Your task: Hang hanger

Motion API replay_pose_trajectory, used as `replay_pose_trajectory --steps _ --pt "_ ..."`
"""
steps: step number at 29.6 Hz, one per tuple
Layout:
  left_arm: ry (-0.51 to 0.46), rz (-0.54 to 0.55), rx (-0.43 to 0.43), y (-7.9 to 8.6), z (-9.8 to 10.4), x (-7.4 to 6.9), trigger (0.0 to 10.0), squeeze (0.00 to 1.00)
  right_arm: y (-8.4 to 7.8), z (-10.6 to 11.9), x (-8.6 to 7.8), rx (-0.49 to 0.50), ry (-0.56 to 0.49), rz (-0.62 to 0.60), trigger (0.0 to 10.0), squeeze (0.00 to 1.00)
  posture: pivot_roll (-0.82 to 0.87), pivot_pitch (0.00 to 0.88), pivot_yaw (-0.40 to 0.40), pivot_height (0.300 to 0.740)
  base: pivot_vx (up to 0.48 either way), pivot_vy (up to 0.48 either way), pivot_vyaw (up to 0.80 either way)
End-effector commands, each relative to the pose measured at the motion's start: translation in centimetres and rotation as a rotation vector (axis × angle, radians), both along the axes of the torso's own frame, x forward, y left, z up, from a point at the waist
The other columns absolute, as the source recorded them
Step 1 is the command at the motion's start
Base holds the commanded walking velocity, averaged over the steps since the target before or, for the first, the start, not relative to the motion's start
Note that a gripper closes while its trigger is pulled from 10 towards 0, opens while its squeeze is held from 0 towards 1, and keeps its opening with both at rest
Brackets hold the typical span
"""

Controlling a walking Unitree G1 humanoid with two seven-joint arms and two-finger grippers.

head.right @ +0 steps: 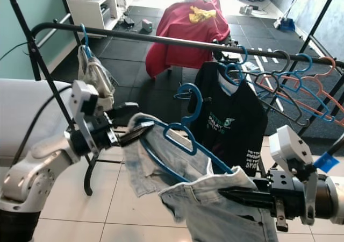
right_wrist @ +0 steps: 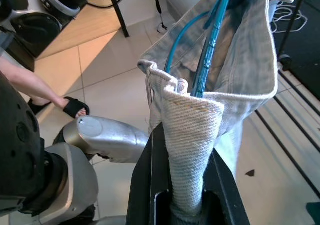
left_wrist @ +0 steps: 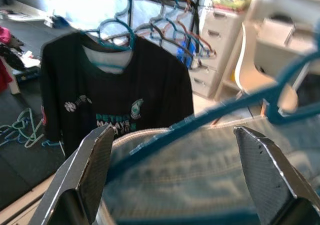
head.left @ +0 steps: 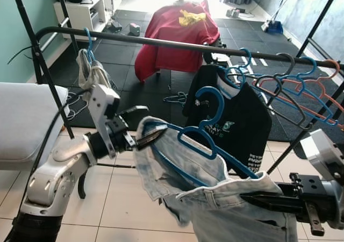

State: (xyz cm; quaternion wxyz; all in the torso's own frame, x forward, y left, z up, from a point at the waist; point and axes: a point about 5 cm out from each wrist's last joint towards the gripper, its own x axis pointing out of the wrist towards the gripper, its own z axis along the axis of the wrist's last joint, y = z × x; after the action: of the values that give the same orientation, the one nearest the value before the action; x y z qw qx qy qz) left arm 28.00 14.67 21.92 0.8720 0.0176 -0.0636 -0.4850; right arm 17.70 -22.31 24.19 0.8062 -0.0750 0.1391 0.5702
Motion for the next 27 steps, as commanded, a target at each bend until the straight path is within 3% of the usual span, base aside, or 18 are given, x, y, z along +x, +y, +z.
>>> replay_pose_trajectory --steps 1,9,10,12,13,16,25,26,27 --pt "0.002 -0.012 0.086 0.1 -0.4 -0.1 10.0 1.00 0.3 1.3 -0.2 -0.018 -0.077 0.028 0.0 0.00 -0.07 0.086 -0.027 0.740 0.000 0.000 0.00" --pt "-0.035 0.107 0.122 0.9 0.0 1.2 10.0 1.00 0.7 1.8 -0.2 -0.017 -0.099 0.047 0.0 0.00 -0.07 0.084 -0.027 0.740 0.000 0.000 0.00" --pt "-0.060 0.171 0.130 1.5 0.3 1.8 10.0 0.08 0.7 1.8 -0.2 -0.018 -0.102 0.050 0.0 0.00 -0.07 0.084 -0.027 0.740 0.000 0.000 0.00" --pt "-0.060 0.171 0.130 1.5 0.3 1.8 10.0 0.08 0.7 1.8 -0.2 -0.018 -0.102 0.050 0.0 0.00 -0.07 0.084 -0.027 0.740 0.000 0.000 0.00" --pt "-0.082 0.233 0.153 2.1 0.5 2.3 10.0 0.00 0.7 1.9 -0.2 -0.020 -0.104 0.053 0.0 0.00 -0.07 0.085 -0.027 0.740 0.000 0.000 0.00" --pt "-0.087 0.288 0.171 2.7 0.4 2.7 10.0 0.00 0.9 2.1 -0.2 -0.021 -0.108 0.061 0.0 0.00 -0.07 0.085 -0.027 0.740 0.000 0.000 0.00" --pt "-0.045 0.296 0.257 2.8 -1.0 2.8 10.0 0.00 1.0 2.5 -0.2 -0.019 -0.122 0.072 0.0 0.00 -0.07 0.081 -0.026 0.740 0.000 0.000 0.00" --pt "-0.043 0.309 0.275 3.1 -1.2 3.0 0.0 0.00 1.0 2.5 -0.2 -0.017 -0.124 0.073 0.0 0.00 -0.07 0.079 -0.026 0.740 0.000 0.000 0.00" --pt "-0.043 0.309 0.275 3.1 -1.2 3.0 0.0 0.00 1.0 2.5 -0.2 -0.017 -0.124 0.073 0.0 0.00 -0.07 0.079 -0.026 0.740 0.000 0.000 0.00"
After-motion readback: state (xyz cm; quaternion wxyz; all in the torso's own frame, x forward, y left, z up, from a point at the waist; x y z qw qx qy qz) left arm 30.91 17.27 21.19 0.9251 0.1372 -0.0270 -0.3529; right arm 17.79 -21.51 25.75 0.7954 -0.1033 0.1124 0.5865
